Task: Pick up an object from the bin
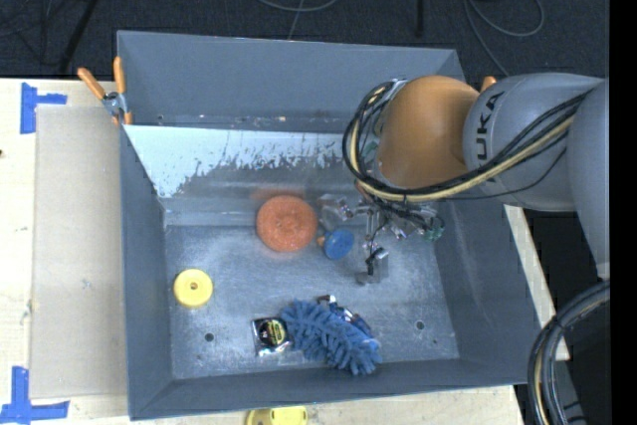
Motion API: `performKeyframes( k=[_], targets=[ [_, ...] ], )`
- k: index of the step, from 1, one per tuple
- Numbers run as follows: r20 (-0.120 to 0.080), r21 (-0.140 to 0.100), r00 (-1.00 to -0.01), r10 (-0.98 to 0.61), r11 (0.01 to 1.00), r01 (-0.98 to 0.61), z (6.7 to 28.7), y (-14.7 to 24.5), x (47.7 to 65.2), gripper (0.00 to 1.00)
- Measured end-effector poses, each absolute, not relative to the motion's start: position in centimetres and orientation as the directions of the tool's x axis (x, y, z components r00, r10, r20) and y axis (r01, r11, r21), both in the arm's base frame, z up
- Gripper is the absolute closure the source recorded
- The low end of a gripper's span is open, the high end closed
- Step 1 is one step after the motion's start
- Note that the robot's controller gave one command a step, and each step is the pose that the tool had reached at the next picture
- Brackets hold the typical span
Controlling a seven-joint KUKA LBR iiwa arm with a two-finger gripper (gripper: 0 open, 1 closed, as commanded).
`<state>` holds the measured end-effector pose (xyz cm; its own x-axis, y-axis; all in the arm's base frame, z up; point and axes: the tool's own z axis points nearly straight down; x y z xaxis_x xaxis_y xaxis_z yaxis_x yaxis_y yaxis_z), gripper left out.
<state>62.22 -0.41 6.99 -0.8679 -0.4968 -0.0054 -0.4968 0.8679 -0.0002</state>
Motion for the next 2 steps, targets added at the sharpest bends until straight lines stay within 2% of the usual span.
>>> performKeyframes(
  k=[1,2],
  targets=[
    [-0.003,-0.001,-0.827,-0.563,0.827,-0.563,7.23,-0.6,62.21,1.0],
    [-0.004,-0.001,-0.82,-0.572,0.82,-0.572,7.23,-0.61,62.21,1.0]
  ],
)
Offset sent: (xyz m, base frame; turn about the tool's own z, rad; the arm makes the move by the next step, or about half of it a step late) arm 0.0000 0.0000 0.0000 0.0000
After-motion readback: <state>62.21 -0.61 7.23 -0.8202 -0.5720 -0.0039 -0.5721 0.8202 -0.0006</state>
